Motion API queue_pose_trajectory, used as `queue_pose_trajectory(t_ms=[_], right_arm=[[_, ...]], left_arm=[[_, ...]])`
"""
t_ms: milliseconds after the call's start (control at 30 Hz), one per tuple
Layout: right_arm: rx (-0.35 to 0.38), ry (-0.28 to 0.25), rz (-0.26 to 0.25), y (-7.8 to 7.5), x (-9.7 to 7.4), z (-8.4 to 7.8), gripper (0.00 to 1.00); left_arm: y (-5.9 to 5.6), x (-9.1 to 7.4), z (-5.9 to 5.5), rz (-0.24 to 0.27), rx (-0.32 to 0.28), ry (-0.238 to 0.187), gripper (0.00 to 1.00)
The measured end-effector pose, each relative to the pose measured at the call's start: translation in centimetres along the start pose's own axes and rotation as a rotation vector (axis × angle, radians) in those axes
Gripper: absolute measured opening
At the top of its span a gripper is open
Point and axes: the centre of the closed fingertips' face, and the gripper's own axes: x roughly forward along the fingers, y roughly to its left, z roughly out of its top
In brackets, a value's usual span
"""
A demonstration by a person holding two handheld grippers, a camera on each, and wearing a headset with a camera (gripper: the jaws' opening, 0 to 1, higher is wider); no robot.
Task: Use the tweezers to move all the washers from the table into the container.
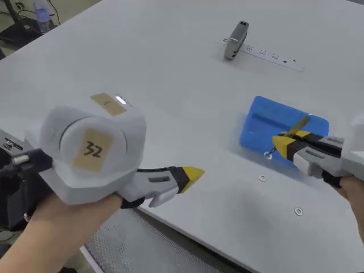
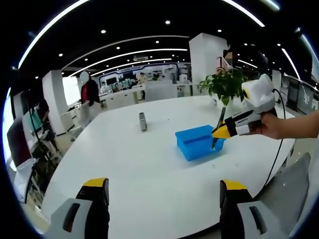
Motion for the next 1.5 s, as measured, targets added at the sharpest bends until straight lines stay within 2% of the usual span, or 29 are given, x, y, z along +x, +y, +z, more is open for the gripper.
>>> queue_pose_trajectory(t_ms=[133, 267, 400, 567, 900, 1000, 1167, 1400, 1500], right_arm=[[-0.004, -0.029, -0.039, -1.6, -0.4, 1.3, 0.03], [0.013, -0.051, -0.078, -4.3, -0.1, 1.9, 0.03], [0.031, -0.05, -0.102, -5.9, 0.4, 1.7, 0.03], [0.035, -0.021, -0.117, -7.2, 1.3, 0.8, 0.03], [0.04, 0.025, -0.11, -7.6, 4.0, -0.8, 0.03], [0.065, 0.037, -0.098, -7.7, 4.5, -1.3, 0.03], [0.065, 0.064, -0.076, -7.5, 6.0, -2.2, 0.03], [0.059, 0.097, -0.059, -7.3, 7.0, -3.4, 0.04], [0.054, 0.098, -0.054, -7.2, 7.2, -3.4, 0.04]], left_arm=[[0.1, 0.0, 0.2, 0.007, 0.002, -0.002, 0.95], [0.3, -0.1, 0.2, 0.017, 0.008, -0.002, 0.94], [0.6, -0.2, 0.2, 0.029, 0.006, 0.001, 0.94], [1.0, -0.5, 0.1, 0.041, 0.003, 0.004, 0.94], [0.6, -0.3, -0.4, 0.034, -0.006, 0.017, 0.94], [0.6, -0.4, -0.4, 0.032, 0.002, 0.022, 0.94], [0.7, -0.5, -0.5, 0.032, -0.016, 0.023, 0.94], [0.8, -0.5, -0.8, 0.037, -0.02, 0.033, 0.94], [0.7, -0.4, -1.0, 0.035, -0.02, 0.039, 0.94]])
